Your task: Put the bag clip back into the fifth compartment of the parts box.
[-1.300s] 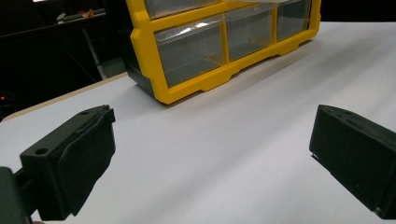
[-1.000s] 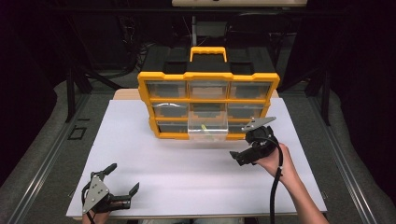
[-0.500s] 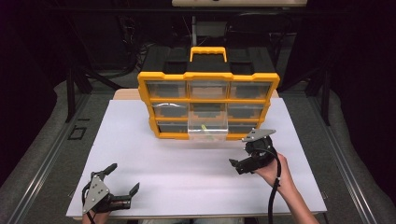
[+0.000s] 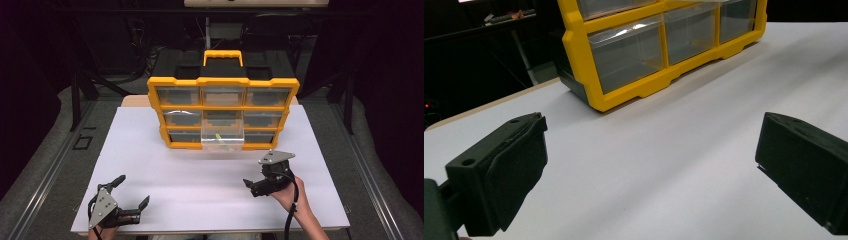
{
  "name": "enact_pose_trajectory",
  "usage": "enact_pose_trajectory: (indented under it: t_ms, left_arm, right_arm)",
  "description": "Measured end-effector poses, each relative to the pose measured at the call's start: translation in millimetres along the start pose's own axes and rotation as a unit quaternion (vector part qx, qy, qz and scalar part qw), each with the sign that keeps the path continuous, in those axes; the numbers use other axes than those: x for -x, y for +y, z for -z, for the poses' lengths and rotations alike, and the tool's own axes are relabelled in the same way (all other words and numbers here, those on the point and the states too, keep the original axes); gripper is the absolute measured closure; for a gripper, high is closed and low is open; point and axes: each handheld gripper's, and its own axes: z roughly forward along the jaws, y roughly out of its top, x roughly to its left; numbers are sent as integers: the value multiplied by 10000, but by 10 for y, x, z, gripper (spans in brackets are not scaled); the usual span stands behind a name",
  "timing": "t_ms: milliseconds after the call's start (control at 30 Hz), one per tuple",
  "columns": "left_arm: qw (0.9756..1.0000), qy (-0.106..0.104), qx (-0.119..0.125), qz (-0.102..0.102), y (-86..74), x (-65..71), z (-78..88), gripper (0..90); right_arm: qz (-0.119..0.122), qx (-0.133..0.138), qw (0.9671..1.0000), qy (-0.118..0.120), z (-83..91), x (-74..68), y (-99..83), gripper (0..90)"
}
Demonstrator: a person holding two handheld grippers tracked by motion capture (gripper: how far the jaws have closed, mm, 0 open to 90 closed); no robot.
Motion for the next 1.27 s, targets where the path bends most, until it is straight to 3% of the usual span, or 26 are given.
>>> enact_pose_trajectory:
  t_ms: [500, 667, 1067, 1267]
  left_arm:
    - [10000, -10, -13, 3, -3, -2, -9, 4]
    - [10000, -15, -18, 6, -5, -1, -11, 4]
    - [10000, -38, -19, -4, 0, 2, -15, 4]
    - [10000, -53, -55, -5, -1, -9, -32, 4]
  right_arm:
    - [-31, 214, 9997, -114, -93, -116, -321, 0]
    - [-14, 230, 9996, -152, -86, -137, -351, 0]
    - [-61, 594, 9976, -360, -64, -235, -534, 0]
    - [-3, 581, 9976, -364, -87, -231, -568, 0]
